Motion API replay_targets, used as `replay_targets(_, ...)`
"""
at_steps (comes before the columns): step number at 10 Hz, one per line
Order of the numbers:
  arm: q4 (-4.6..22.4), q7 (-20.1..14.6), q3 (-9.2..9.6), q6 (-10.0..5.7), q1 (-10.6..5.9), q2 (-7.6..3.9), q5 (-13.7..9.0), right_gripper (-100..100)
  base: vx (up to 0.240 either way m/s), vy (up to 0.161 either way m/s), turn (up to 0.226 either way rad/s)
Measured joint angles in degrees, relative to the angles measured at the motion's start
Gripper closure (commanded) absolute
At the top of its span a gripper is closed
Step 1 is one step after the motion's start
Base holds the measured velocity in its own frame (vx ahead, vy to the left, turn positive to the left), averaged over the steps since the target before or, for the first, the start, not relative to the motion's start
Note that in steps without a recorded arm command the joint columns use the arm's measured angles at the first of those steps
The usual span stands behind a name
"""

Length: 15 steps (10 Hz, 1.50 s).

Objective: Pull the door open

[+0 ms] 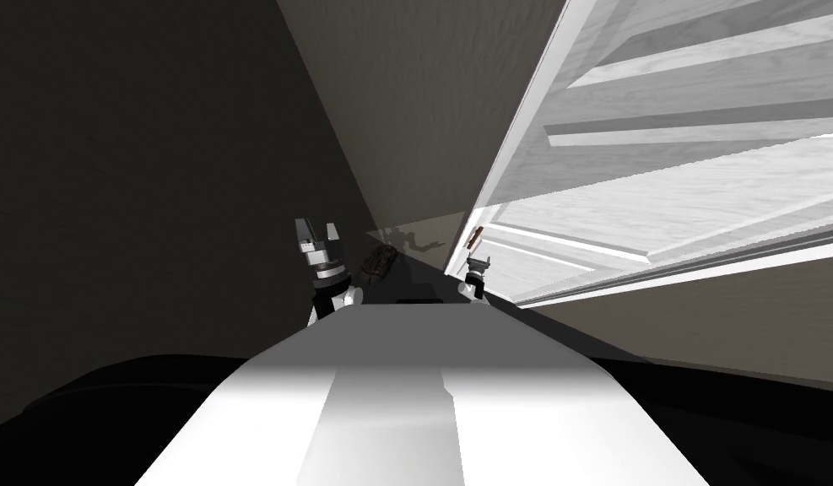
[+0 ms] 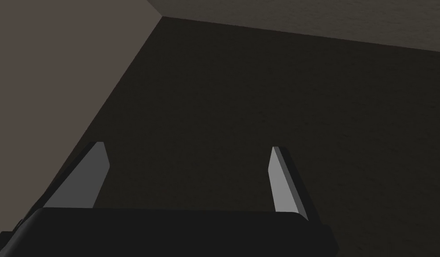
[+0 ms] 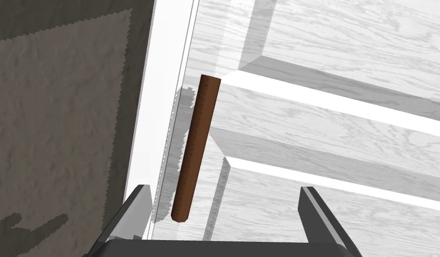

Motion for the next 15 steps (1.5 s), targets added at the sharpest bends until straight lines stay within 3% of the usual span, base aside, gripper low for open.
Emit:
replay_targets(5, 6.59, -5.22, -0.98, -1.62, -2.38, 0.19, -2.89, -100, 0.042, -0.076, 0.138)
replay_targets(6, 6.75, -5.96, -1.18, -1.54, -2.29, 0.39, -3.42, -100, 0.031, -0.063, 0.132)
replay_targets(8, 10.24, -7.82, -1.45, -2.57, -3.81, 0.38, -4.31, -100, 0.031, -0.062, 0.131)
replay_targets(12, 13.48, -10.72, -2.07, -3.30, -4.95, 0.84, -6.05, -100, 0.040, -0.053, 0.077)
replay_targets(14, 15.42, -13.13, -1.72, -3.82, -4.85, -1.30, -5.99, -100, 0.192, -0.008, 0.017)
replay_targets(15, 14.28, -14.14, -1.56, -3.49, -3.49, -1.96, -5.96, -100, 0.163, 0.012, 0.008)
